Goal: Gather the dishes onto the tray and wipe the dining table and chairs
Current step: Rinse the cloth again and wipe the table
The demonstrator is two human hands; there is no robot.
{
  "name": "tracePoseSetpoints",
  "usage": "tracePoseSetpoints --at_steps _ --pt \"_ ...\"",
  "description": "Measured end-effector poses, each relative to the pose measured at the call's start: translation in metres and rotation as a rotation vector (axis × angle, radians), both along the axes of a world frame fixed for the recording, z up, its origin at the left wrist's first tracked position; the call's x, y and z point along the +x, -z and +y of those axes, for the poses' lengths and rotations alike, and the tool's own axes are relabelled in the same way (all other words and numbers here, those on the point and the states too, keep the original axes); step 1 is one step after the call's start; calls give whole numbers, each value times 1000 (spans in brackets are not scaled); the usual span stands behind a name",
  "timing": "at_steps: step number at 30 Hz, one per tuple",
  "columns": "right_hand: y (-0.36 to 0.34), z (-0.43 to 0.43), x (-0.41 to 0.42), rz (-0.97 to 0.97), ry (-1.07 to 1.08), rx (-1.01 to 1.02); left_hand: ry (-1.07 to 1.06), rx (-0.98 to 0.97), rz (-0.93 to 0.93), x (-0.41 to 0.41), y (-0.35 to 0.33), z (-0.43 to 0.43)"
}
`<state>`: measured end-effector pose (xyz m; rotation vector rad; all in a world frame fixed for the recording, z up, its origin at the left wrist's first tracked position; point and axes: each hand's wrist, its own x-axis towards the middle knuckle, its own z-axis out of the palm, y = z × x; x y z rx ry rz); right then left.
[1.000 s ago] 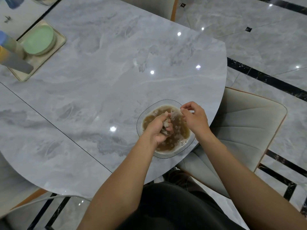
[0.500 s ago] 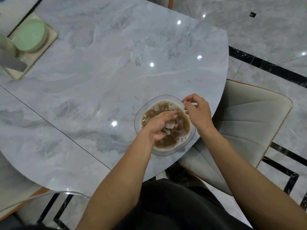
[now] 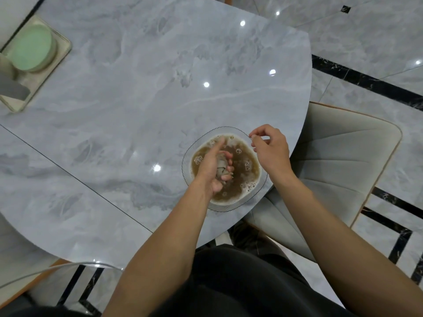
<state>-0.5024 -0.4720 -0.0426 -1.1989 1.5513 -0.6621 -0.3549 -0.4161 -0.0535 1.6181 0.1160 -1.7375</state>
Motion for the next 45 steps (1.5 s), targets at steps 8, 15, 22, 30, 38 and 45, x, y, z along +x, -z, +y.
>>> tracePoseSetpoints --at_steps 8,15,22,30,38,45 --pt "0 3 1 -7 23 5 108 70 -170 -11 -4 -5" --pt "4 4 2 2 24 -20 61 70 -239 -17 -2 -8" --pt "4 5 3 5 26 -9 38 135 -297 -18 -7 -13" --pt "-1 7 3 -8 35 -21 10 93 -308 -15 -26 -13" --pt "-3 22 -5 -27 82 -11 55 65 -424 -9 -48 -11" --pt "-9 47 -1 -86 53 13 -3 -109 -166 -1 -49 -1"
